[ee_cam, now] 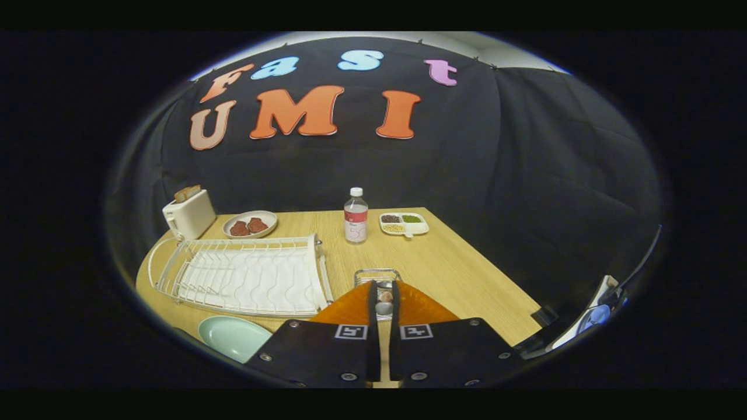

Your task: Take the plate from the dish rack, then take the spoon from the basket and place it into the plate.

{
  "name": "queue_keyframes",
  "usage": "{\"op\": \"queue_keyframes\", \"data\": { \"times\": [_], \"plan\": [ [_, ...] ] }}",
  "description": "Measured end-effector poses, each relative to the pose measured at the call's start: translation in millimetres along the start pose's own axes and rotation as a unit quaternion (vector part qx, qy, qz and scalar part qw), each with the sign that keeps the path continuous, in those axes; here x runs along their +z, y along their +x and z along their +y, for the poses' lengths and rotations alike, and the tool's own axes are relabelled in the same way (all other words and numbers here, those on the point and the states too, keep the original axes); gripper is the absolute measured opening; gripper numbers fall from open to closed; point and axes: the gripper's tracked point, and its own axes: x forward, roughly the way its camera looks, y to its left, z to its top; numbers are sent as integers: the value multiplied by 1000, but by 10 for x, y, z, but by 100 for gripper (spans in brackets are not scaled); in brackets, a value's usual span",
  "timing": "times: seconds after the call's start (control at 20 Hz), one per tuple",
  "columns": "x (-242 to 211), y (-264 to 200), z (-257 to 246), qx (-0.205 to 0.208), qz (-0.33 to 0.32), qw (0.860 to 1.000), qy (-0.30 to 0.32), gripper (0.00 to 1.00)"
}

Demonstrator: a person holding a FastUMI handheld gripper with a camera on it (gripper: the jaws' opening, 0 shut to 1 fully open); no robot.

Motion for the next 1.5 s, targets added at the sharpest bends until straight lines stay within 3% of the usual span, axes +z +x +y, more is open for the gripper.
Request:
{"op": "queue_keyframes", "data": {
  "times": [0.35,0.75,1.5],
  "plan": [
    [133,-563,277,23,-22,999,12,6],
    [62,-1056,860,77,-23,997,18,6],
    [-357,-1450,1786,191,6,982,-14,6]
  ]
}}
